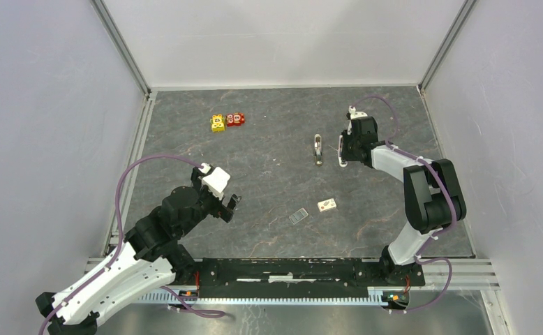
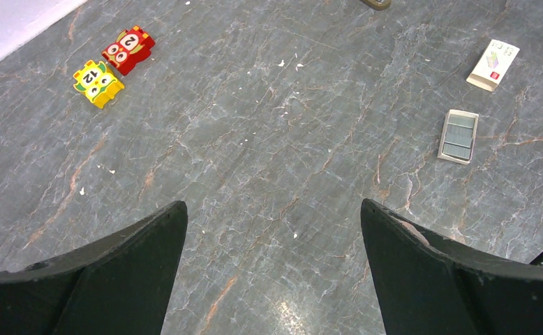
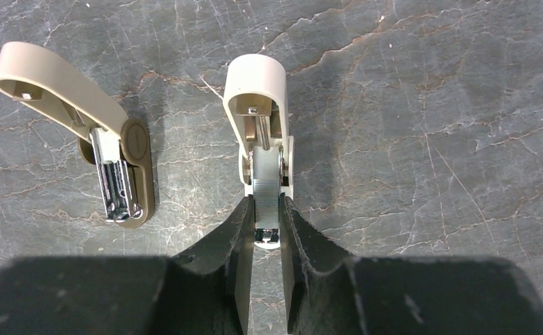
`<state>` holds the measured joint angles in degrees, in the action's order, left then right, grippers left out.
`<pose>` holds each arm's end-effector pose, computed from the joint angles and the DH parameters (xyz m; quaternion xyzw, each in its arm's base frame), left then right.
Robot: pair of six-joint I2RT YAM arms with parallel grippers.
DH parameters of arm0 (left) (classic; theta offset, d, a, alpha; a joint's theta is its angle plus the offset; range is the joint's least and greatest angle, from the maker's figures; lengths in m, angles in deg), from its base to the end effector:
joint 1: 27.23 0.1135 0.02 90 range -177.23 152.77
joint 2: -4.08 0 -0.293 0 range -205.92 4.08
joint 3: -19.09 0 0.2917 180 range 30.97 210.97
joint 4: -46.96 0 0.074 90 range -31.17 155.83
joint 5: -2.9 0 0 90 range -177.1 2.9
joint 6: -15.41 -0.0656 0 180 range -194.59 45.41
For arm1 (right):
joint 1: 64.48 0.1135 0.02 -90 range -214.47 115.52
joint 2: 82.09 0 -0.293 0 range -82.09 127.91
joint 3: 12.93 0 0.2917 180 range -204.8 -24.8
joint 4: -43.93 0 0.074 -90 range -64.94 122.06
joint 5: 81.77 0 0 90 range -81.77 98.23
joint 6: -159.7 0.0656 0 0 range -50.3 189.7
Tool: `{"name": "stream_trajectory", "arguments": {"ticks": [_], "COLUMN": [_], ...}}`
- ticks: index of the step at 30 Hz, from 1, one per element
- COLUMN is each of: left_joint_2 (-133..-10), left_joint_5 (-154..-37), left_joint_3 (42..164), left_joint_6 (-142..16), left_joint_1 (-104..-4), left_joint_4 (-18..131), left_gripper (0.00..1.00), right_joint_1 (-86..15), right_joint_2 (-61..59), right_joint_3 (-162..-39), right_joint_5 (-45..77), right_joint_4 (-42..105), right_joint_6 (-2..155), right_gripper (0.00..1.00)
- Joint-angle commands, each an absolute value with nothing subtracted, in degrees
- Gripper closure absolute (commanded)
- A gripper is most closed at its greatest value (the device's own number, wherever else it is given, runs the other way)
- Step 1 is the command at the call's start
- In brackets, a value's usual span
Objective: Load the staples into the stapler
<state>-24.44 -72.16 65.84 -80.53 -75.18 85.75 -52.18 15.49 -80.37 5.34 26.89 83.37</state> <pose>0.1252 -0.1136 0.2964 0.3033 0.7601 -0.1027 0.5655 0.3971 0.0832 0.1551 0.0203 0.9305 0.0591 0.3609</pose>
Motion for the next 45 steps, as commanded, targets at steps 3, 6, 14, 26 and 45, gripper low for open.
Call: {"name": "stream_trajectory", "arguments": {"ticks": [3, 6, 14, 26, 45], "left_joint_2": [-24.66, -24.71, -24.58, -24.62, -24.77], "left_joint_5": [-71.45, -71.45, -71.45, -71.47, -71.41], "left_joint_3": [66.03, 65.98, 66.03, 66.03, 66.12], "left_joint_6": [-83.2, -83.2, -83.2, -83.21, -83.33], "left_joint_1": [-74.87, -74.88, -74.87, -74.87, -74.82], "left_joint_4": [83.59, 83.64, 83.69, 83.55, 83.61], "left_gripper": [0.0, 0.0, 0.0, 0.0, 0.0], "right_joint_1": [-52.43, -52.4, -52.38, -52.37, -52.41], "right_joint_2": [16.01, 16.13, 16.35, 16.8, 17.14], "right_joint_3": [-79.9, -79.82, -79.75, -79.55, -79.11], "right_joint_5": [5.86, 5.95, 5.93, 5.87, 5.41], "right_joint_4": [28.93, 29.02, 29.11, 29.29, 29.36], "right_joint_6": [83.61, 83.59, 83.69, 83.59, 83.16], "right_gripper": [0.76, 0.76, 0.76, 0.76, 0.76]}}
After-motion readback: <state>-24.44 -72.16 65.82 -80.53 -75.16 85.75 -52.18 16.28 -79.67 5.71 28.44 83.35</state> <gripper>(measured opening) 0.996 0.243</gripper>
